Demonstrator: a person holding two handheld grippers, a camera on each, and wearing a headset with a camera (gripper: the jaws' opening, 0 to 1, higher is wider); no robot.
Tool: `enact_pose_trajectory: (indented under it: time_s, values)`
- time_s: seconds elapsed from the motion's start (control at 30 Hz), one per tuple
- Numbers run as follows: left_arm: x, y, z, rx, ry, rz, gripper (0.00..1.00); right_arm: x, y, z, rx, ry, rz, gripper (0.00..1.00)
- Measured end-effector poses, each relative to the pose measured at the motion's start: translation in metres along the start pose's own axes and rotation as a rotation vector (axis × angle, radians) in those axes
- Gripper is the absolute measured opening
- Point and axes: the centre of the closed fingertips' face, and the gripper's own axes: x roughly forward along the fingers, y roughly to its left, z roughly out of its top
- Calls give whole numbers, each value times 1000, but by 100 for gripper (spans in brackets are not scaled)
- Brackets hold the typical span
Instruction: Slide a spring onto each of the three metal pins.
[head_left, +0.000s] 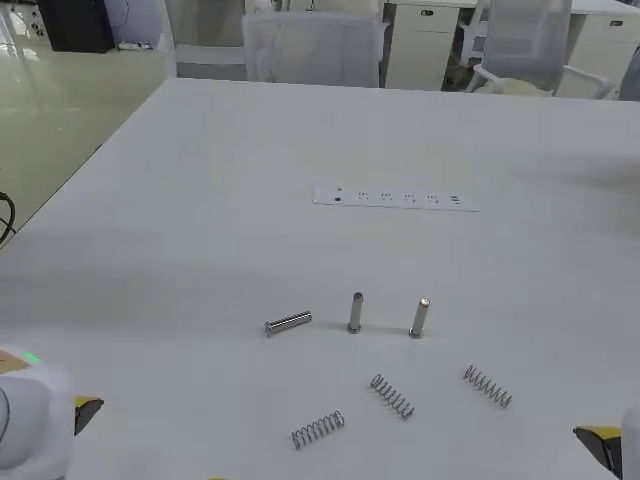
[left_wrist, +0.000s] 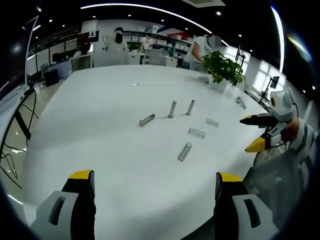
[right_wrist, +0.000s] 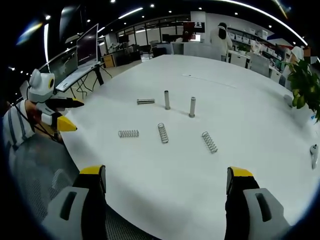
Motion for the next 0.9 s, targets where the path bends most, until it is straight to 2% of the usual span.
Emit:
enact_pose_trajectory:
  time_s: [0.13, 0.63, 0.83, 0.9]
  values:
    - [-1, -2, 3, -5, -1, -5, 98, -1, 0, 1, -2, 0, 4, 99]
    - [-6, -5, 34, 26, -48, -8, 98, -2, 0, 7, -10, -5, 7, 99]
    - [0, -2, 42, 46, -50, -12, 98, -2, 2, 9, -16, -6, 8, 99]
    - [3, 1, 44, 72, -40, -12, 98, -1, 2, 10, -17, -7, 8, 99]
